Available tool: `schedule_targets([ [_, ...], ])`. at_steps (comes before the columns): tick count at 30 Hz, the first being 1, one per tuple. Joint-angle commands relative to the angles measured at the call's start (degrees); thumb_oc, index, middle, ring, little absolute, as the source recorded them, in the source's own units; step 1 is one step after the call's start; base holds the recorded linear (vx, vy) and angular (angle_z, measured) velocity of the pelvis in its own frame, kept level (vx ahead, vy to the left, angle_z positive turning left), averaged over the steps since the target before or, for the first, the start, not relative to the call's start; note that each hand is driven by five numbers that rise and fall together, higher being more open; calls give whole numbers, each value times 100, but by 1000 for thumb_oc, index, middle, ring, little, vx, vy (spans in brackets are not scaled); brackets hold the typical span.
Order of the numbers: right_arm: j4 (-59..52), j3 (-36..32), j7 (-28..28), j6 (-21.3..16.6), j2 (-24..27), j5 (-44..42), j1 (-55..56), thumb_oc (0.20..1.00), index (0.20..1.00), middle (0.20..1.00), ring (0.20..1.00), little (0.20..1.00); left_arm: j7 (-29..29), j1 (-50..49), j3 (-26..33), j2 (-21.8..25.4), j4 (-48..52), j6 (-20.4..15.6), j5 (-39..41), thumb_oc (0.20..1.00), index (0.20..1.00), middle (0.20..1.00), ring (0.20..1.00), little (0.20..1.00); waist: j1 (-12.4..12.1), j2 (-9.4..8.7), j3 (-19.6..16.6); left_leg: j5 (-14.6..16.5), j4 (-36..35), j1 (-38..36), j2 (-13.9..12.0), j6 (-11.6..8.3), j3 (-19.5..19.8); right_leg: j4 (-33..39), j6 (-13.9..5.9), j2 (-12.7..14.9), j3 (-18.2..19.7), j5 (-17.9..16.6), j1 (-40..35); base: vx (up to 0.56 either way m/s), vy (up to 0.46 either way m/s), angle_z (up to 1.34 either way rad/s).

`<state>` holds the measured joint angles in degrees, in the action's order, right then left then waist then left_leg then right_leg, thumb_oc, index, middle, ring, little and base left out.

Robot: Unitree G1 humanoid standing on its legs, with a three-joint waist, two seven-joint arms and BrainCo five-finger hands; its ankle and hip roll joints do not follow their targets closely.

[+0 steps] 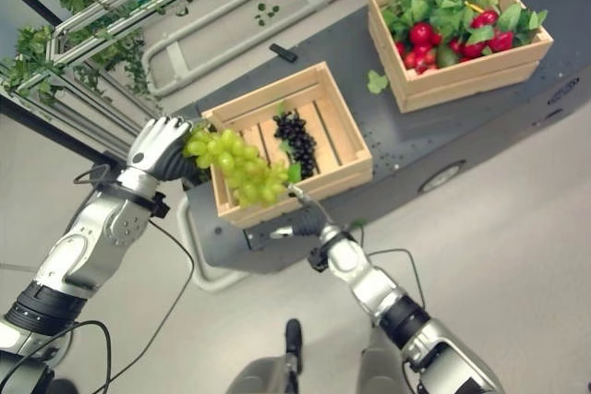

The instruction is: Pick up the fruits from the basket on one side to the basket on the other side

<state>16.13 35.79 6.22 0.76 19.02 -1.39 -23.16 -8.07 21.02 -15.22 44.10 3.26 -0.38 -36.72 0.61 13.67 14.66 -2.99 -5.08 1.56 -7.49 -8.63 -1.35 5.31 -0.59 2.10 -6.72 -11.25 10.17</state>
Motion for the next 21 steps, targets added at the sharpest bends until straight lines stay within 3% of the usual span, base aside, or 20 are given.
schedule_targets([
  [1, -698, -208, -236, -397, 43, -29, 54, 1000, 1000, 1000, 1000, 1000, -355, 213, 193, 219, -206, 86, 48, 200, 200, 200, 200, 200, 79, -38, -270, -11, 8, 424, 161, 170, 214, -31, -444, -147, -94, 1286, -661, 0, 0, 0],
  [6, -1477, -921, -226, -484, 572, -178, 660, 1000, 1000, 1000, 1000, 1000, -331, 160, 303, 232, -444, 164, -134, 200, 200, 200, 200, 200, 201, -127, -245, 12, 9, 395, 154, 172, 195, -31, -451, -153, -104, 1285, -675, 0, 0, 0],
  [10, -1759, -1340, -107, -397, 678, -287, 901, 1000, 1000, 1000, 1000, 1000, -277, 257, 186, 125, -560, 192, -254, 200, 200, 200, 200, 200, 240, -190, -284, 39, 11, 350, 139, 171, 160, -31, -446, -165, -91, 1308, -721, 0, 0, 0],
  [21, -1747, -1271, -30, -172, 554, -15, 414, 1000, 1000, 1000, 1000, 1000, -183, 427, -192, -292, -636, 211, -401, 200, 200, 200, 200, 200, 202, -249, -373, 67, 16, 285, 126, 186, 159, -31, -412, -191, -65, 1355, -793, 2, -3, 0],
])
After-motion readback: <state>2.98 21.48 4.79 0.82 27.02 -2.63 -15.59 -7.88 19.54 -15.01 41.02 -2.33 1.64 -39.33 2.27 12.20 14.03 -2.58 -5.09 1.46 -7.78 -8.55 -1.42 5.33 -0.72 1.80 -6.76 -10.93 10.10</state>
